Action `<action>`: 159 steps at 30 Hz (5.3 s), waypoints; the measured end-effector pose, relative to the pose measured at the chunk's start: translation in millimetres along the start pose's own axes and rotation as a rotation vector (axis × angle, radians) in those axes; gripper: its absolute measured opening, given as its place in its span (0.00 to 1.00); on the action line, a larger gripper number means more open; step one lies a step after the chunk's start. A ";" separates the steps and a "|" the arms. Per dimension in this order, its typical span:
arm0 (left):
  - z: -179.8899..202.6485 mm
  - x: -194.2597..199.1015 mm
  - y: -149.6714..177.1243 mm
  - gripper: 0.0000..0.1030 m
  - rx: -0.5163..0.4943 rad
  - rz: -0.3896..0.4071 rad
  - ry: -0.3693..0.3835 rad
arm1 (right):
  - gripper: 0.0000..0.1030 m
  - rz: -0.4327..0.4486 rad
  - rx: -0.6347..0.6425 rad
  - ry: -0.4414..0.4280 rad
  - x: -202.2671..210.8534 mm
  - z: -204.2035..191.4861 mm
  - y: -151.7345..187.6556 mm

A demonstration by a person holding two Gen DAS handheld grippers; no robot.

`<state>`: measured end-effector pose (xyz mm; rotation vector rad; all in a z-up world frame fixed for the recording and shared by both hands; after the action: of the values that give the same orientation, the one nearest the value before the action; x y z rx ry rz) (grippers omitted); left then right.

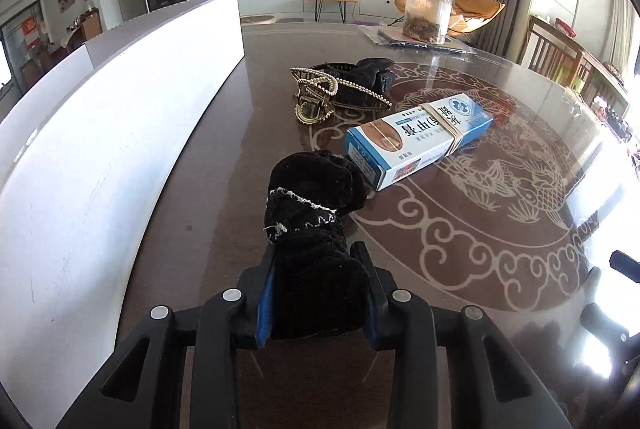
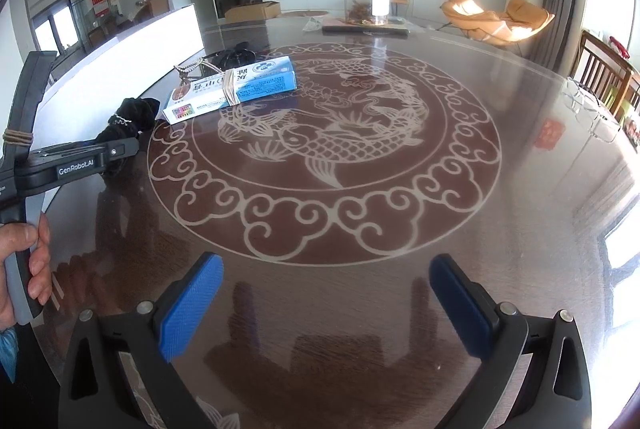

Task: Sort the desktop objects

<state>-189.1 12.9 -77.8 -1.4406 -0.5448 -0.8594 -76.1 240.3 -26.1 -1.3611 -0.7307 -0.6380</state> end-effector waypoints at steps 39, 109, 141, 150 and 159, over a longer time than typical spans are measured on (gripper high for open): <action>1.9 4.1 2.0 0.34 -0.006 0.005 -0.005 | 1.00 -0.158 0.101 -0.368 -136.9 -94.7 -201.5; 1.7 7.0 4.3 0.34 -0.001 0.009 0.028 | 0.19 -0.018 0.191 -0.129 -4.7 -40.3 -6.2; 0.1 14.7 13.6 0.34 0.083 0.026 0.018 | 0.55 -0.130 0.576 -0.012 -67.3 -105.4 -80.2; -4.6 9.8 11.3 0.37 0.055 0.016 -0.012 | 1.00 -0.107 0.373 -0.052 -26.7 -59.5 -21.8; -3.0 5.8 13.3 0.82 0.028 -0.017 -0.029 | 1.00 -0.088 0.352 -0.187 -48.2 -60.6 -16.3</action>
<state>-175.8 7.9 -81.8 -1.4263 -0.5898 -0.8427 -113.3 177.8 -57.0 -1.0747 -1.0074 -0.4289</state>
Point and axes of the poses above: each gripper's, at about its wrist camera, not at the fingertips, and x roughly against the way its jaws point, z to its right, y to its underside, the point moved 8 cm from there along -x, roughly the way its jaws point, and after that the axes turned 7 degrees about y, right-handed, at the moved point
